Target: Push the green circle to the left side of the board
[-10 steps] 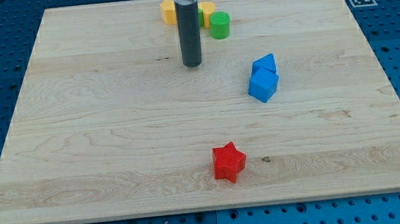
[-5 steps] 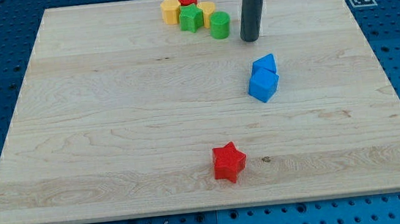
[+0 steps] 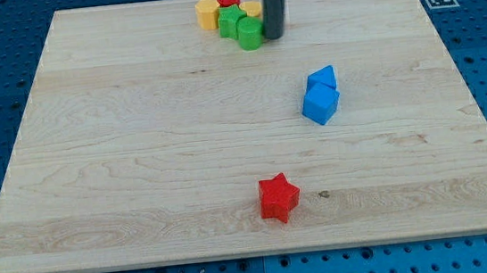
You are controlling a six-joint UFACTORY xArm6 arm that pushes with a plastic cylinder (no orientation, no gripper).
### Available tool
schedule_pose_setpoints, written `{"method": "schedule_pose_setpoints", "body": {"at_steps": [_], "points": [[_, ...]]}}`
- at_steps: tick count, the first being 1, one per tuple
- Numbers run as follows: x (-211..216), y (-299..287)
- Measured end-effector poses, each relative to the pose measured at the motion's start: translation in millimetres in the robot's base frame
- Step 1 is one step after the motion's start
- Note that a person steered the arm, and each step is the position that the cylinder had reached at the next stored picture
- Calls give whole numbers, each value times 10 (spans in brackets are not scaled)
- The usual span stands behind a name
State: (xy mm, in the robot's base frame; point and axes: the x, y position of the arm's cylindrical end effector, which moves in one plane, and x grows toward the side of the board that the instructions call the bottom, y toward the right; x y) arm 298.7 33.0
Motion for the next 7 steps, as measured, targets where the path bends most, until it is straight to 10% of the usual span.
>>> {"method": "schedule_pose_setpoints", "body": {"at_steps": [7], "points": [[-404,-1362]]}}
